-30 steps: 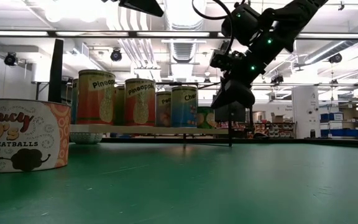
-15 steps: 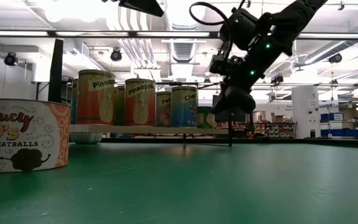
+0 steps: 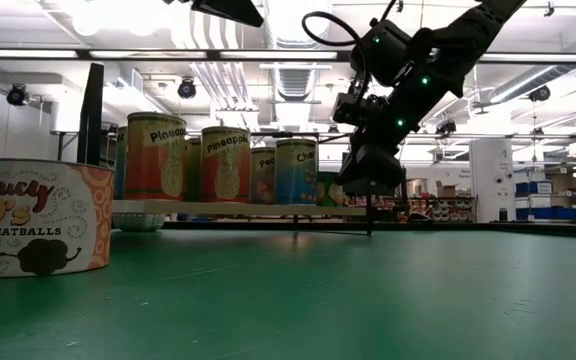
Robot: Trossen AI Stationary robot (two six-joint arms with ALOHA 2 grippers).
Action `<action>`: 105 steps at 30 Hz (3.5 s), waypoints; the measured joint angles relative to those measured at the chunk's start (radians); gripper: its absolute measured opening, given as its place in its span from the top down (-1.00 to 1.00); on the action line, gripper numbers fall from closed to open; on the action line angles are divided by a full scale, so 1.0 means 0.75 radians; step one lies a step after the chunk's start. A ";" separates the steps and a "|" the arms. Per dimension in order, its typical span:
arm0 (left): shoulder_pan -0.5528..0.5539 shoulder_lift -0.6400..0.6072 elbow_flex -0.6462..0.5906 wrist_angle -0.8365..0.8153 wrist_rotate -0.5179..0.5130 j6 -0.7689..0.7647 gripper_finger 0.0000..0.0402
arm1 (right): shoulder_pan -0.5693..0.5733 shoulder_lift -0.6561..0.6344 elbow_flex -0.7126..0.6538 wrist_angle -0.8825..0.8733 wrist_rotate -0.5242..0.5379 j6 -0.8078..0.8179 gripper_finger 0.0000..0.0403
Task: Pick and place cans onto a shelf
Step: Put the canned sliced peaches on the shelf
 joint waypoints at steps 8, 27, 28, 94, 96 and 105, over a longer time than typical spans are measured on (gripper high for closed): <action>0.000 0.000 0.000 0.000 0.001 0.000 1.00 | 0.000 -0.011 0.004 0.000 0.019 0.000 0.94; 0.001 0.001 0.000 0.000 0.001 0.000 1.00 | 0.000 -0.010 0.010 0.160 0.033 0.041 0.94; 0.000 0.001 0.000 0.000 0.001 0.000 1.00 | 0.000 -0.014 0.010 0.156 0.041 0.035 0.94; -0.151 -0.312 -0.139 -0.420 -0.408 -0.205 1.00 | -0.270 0.750 1.578 -1.620 -0.457 -0.611 0.96; -0.151 -0.312 -0.139 -0.420 -0.407 -0.205 1.00 | -0.270 0.750 1.569 -1.597 -0.457 -0.610 0.96; -0.151 -0.312 -0.139 -0.421 -0.407 -0.205 1.00 | -0.269 0.744 1.511 -1.536 -0.429 -0.607 0.96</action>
